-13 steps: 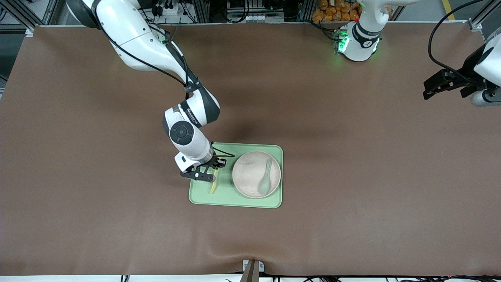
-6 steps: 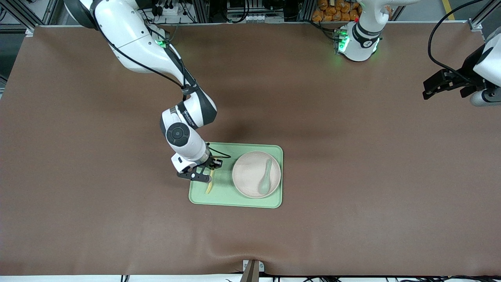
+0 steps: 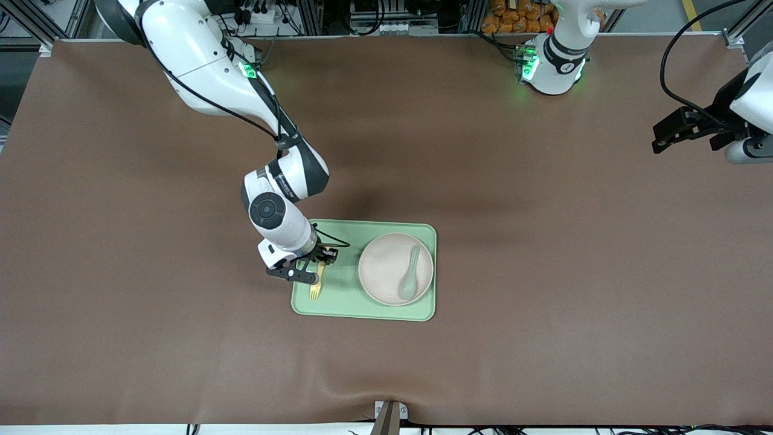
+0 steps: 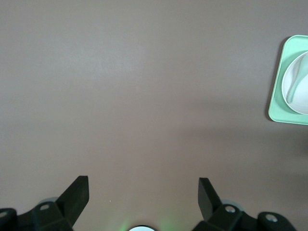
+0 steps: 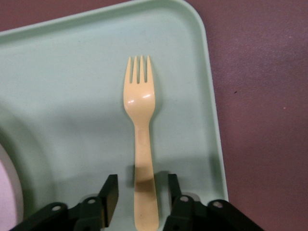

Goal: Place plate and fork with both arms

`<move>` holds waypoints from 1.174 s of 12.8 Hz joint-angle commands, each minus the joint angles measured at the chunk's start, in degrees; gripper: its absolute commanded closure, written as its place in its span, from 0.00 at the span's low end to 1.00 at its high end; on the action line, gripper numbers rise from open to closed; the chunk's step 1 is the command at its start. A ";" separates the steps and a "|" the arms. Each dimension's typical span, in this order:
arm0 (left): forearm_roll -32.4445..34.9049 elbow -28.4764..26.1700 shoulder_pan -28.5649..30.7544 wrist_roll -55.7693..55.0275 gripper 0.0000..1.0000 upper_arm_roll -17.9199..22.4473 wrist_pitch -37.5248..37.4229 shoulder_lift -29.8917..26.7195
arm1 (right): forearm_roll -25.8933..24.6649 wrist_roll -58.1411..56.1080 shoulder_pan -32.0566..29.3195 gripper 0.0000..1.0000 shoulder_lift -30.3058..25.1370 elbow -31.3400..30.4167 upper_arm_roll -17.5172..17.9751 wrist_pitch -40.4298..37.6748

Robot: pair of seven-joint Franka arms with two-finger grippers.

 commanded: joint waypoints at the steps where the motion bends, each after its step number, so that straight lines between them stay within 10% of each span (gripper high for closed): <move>1: 1.48 0.56 -0.13 0.72 0.00 -0.20 -0.07 0.23 | 0.32 -1.24 -0.87 0.00 -1.68 -1.62 0.81 -0.53; 15: 1.40 0.47 -0.22 0.63 0.00 -0.20 -0.07 0.23 | 0.32 -31.19 -21.15 0.00 -20.29 -0.92 0.63 -32.76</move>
